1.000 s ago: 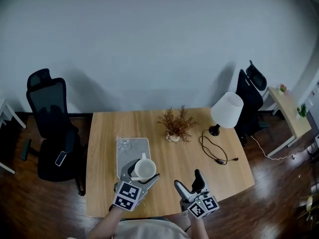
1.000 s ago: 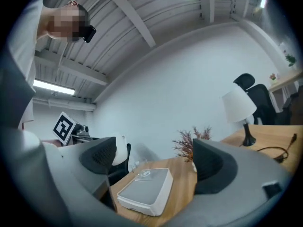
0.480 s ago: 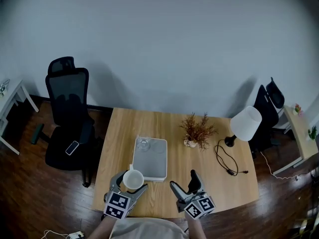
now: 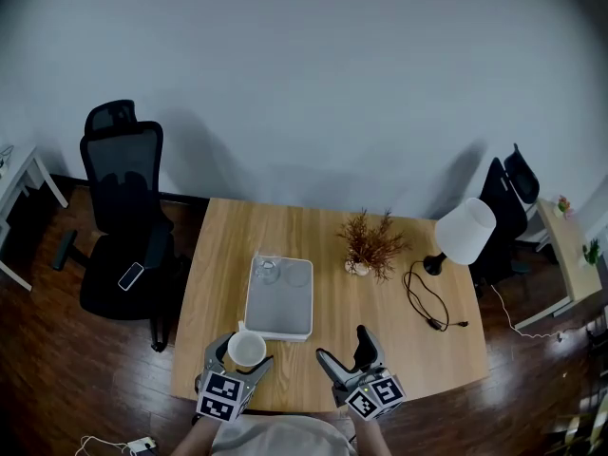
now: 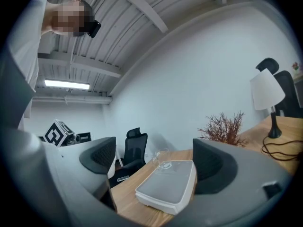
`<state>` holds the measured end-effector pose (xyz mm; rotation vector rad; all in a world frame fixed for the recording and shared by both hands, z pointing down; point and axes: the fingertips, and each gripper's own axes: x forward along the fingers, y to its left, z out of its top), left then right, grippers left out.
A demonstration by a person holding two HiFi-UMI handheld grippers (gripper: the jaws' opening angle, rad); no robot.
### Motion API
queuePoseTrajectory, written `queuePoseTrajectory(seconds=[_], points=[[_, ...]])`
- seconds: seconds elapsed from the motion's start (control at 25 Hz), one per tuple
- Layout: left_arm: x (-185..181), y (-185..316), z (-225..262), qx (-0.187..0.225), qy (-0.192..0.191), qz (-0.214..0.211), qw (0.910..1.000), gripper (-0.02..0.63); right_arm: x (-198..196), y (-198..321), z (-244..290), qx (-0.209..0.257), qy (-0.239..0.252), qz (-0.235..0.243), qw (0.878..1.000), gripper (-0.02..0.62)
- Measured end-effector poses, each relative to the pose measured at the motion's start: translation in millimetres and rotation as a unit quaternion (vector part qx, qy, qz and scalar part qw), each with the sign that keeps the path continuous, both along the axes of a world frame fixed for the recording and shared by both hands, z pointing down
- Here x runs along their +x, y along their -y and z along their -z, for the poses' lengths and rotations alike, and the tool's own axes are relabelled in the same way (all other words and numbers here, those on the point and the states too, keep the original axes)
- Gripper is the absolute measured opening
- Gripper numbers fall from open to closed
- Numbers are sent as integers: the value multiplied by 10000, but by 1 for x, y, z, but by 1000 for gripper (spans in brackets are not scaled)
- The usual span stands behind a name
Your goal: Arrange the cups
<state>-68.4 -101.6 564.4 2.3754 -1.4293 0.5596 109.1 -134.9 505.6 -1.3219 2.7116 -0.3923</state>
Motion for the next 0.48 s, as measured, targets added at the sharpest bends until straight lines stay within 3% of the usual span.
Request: queuePoseTrajectory(seconds=[0.48], points=[[66, 85, -45, -72, 35, -139, 9999, 396, 46, -17, -7, -132, -141, -370, 9991, 503]])
